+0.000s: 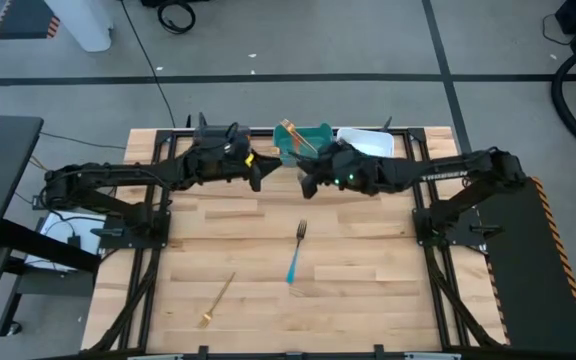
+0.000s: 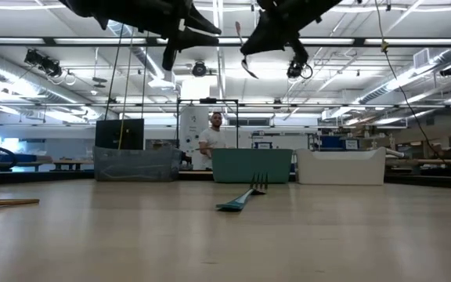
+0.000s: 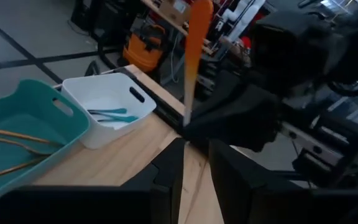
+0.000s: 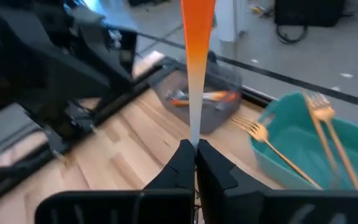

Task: Sort silverware by color (type)
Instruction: Put the orange fork into the black transparent bin

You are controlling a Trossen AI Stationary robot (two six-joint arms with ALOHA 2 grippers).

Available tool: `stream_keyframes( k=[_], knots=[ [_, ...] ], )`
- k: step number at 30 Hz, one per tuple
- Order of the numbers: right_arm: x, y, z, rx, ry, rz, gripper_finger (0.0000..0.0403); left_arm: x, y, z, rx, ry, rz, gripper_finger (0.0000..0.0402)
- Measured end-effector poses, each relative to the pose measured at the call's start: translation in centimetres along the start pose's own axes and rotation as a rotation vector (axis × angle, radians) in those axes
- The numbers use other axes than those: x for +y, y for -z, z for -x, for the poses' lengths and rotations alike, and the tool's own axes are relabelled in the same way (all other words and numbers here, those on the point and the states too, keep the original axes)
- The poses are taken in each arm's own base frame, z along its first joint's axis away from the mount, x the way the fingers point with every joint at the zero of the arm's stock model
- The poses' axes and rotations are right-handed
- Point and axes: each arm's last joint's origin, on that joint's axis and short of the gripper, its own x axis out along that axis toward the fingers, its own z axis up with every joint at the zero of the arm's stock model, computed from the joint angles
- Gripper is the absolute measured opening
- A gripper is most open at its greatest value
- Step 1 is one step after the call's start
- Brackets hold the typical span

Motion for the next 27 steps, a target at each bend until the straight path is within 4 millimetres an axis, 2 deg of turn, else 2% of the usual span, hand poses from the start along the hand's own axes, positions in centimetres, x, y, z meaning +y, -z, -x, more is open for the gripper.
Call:
stream_keyframes(
  k=[4,11,19,22,27],
  knots=[
    [-0.5,-0.2,-1.4,-0.003,-0.040,-0.018,0.0005,0.6,-0.3,-0.3,-0.016,-0.010,0.000,0.0084],
    [-0.4,0.8,-3.7,0.031,-0.101,-0.051,0.0005,2.1,-0.1,-1.4,-0.007,-0.040,0.004,0.0084],
    [0.1,1.0,-4.7,0.059,-0.125,-0.042,0.0005,3.3,0.1,-2.3,0.012,-0.044,-0.001,0.0083],
    [0.0,1.0,-4.7,0.059,-0.123,-0.040,0.0006,3.6,-0.1,-2.2,0.008,-0.051,0.000,0.0067],
    [-0.3,0.8,-4.9,0.064,-0.130,-0.048,0.0008,3.7,-0.4,-2.2,-0.010,-0.044,-0.034,0.0013]
  ],
)
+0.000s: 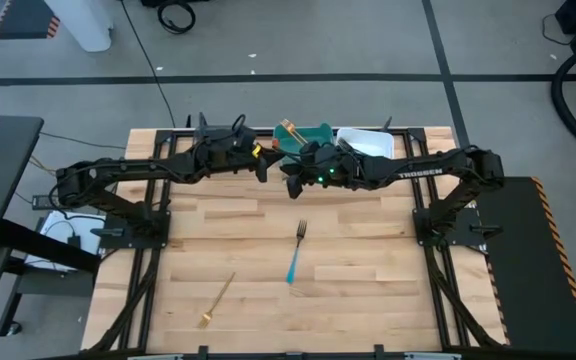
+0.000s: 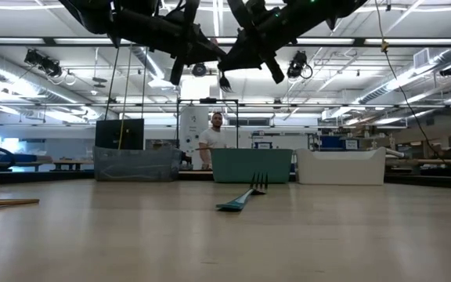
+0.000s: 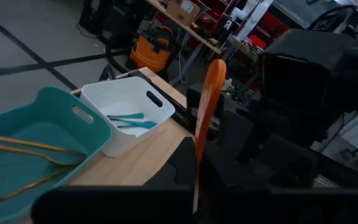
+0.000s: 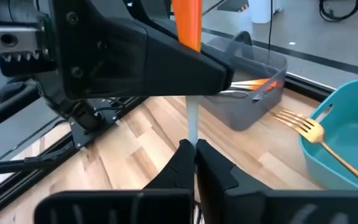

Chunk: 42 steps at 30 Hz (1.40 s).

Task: Sort silverware by color (type)
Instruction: Put the orange fork into the black transparent bin

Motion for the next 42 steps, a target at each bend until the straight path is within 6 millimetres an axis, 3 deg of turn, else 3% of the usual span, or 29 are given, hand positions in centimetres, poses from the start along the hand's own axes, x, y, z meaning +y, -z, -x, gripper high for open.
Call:
stream_keyframes(
  k=[9,16,24,27,34,42],
  knots=[
    [-0.4,-0.4,-0.1,-0.009,0.001,0.013,0.0054,0.5,-0.4,0.2,-0.011,-0.033,-0.153,0.0012],
    [-1.5,-1.7,0.9,-0.020,0.036,0.020,0.0087,2.8,-2.2,2.9,0.055,-0.182,-0.336,0.0011],
    [-2.6,-3.1,1.9,-0.048,0.063,0.109,0.0089,7.8,-3.4,6.5,0.259,-0.672,-0.649,0.0011],
    [-3.0,-3.3,1.9,-0.051,0.076,0.131,0.0089,9.7,-3.5,6.9,0.337,-0.754,-0.665,0.0011],
    [-4.1,-3.8,1.7,-0.056,0.113,0.192,0.0089,14.4,-1.5,6.8,0.593,-0.913,-0.610,0.0020],
    [-5.4,-4.5,1.6,-0.065,0.148,0.203,0.0089,16.0,-0.5,5.6,0.628,-0.925,-0.590,0.0024]
  ],
)
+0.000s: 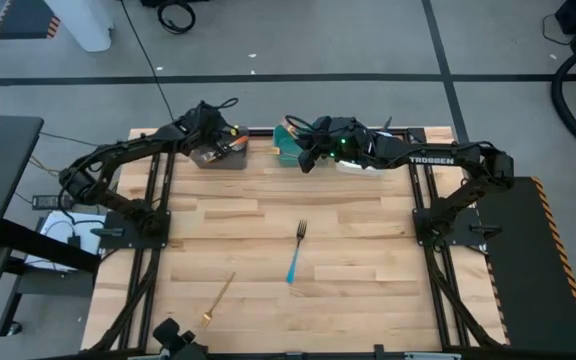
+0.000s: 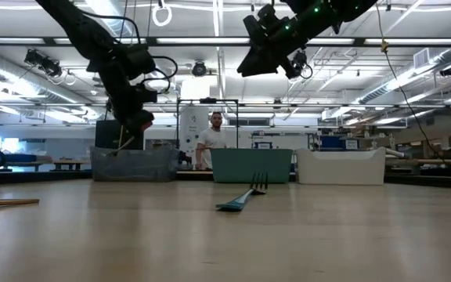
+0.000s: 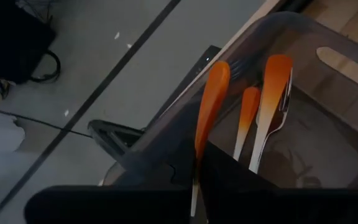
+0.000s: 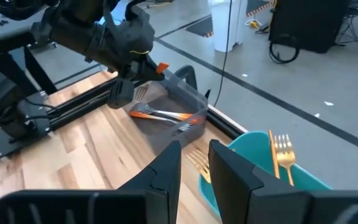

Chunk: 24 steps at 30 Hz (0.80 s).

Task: Sort silverware by color (type)
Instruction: Put the orange fork into the black transparent bin, then put the gold fork into the green bin

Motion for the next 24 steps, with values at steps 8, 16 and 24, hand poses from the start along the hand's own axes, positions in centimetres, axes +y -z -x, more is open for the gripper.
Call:
stream_keyframes(
  k=[8,16,24],
  knots=[
    [-0.9,0.0,-0.2,0.025,-0.014,-0.007,0.0089,-0.2,0.0,0.0,-0.011,0.062,0.074,0.0045],
    [-1.2,0.3,-0.2,0.064,-0.001,-0.002,0.0089,-0.1,-0.2,0.1,-0.006,0.067,0.074,0.0092],
    [-0.4,0.5,-0.1,0.069,-0.022,0.007,0.0089,1.6,-4.0,3.2,0.013,0.081,0.108,0.0096]
  ],
)
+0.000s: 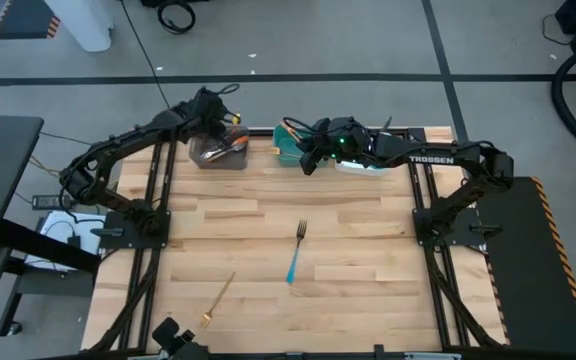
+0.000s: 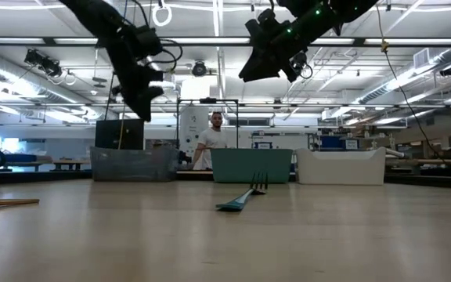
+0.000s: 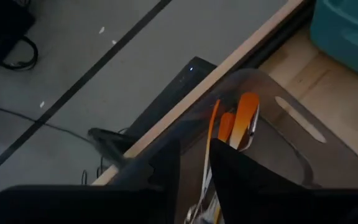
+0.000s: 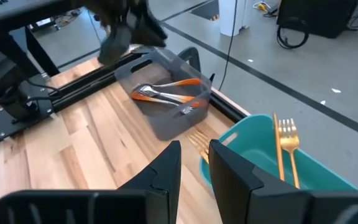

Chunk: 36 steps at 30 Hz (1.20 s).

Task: Sort silverware by color (type)
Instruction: Put the gold fork into the green bin

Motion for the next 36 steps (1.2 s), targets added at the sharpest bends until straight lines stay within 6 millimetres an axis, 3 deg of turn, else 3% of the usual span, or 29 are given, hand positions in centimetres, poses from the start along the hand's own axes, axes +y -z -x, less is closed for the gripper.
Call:
stream_keyframes(
  k=[5,9,15,24,30,36],
  knots=[
    [0.6,0.2,0.1,0.003,-0.016,0.014,0.0089,-0.1,-1.4,3.2,0.094,0.048,0.031,0.0096],
    [1.1,0.3,0.2,0.005,-0.031,0.061,0.0089,-1.5,-0.3,5.2,0.184,0.184,0.088,0.0096],
    [2.0,0.6,0.4,0.015,-0.055,0.117,0.0089,-5.1,4.1,8.0,0.305,0.305,0.092,0.0096],
    [3.5,1.5,0.8,0.057,-0.093,0.073,0.0089,-12.3,11.0,11.2,0.433,0.410,0.176,0.0096],
    [5.4,2.2,1.5,0.081,-0.144,0.031,0.0089,-17.1,14.5,14.3,0.428,0.555,0.239,0.0096],
    [6.9,2.9,2.1,0.119,-0.177,-0.039,0.0089,-19.1,17.1,17.3,0.384,0.603,0.330,0.0096]
  ],
)
